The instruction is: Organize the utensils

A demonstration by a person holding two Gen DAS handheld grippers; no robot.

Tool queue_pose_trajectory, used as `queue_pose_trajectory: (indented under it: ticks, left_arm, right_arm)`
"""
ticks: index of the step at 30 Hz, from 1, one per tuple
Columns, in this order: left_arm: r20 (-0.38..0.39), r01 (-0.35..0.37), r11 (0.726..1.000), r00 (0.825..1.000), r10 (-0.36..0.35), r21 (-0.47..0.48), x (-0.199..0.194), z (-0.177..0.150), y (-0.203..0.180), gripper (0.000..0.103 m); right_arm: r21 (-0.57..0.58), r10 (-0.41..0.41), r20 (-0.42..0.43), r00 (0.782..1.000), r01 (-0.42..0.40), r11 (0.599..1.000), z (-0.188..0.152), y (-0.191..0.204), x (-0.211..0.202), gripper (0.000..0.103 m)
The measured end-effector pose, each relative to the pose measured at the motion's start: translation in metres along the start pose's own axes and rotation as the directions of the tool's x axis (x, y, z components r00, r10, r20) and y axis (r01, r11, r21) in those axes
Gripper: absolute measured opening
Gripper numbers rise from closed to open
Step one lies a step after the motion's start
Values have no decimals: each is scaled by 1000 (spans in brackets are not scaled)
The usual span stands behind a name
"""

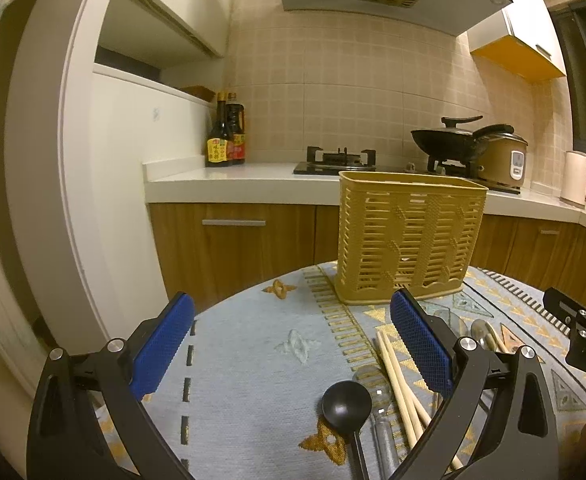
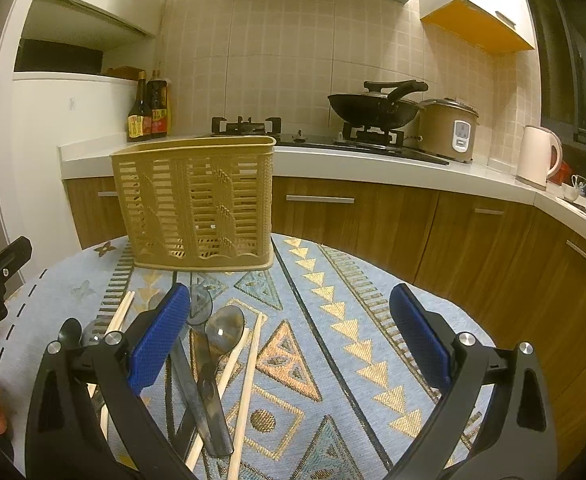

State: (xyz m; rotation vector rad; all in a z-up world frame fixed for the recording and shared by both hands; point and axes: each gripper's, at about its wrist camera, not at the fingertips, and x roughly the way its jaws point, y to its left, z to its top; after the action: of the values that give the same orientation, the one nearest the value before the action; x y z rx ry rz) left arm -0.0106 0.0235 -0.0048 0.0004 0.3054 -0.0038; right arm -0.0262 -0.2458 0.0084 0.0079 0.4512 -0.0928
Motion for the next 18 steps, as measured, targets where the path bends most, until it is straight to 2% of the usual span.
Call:
queue_pose_trajectory:
  ticks: [13, 18]
  left_arm:
    - [1, 3, 1000, 1000, -3, -1, 1, 0, -1, 95]
    - [-12, 10, 999, 1000, -10, -38, 4, 0, 5, 95]
  right_arm:
    - [-1, 3, -3, 1000, -3, 1000, -1, 1, 2, 95]
    - [-2, 2, -3, 1000, -2, 1000, -1, 1, 1, 95]
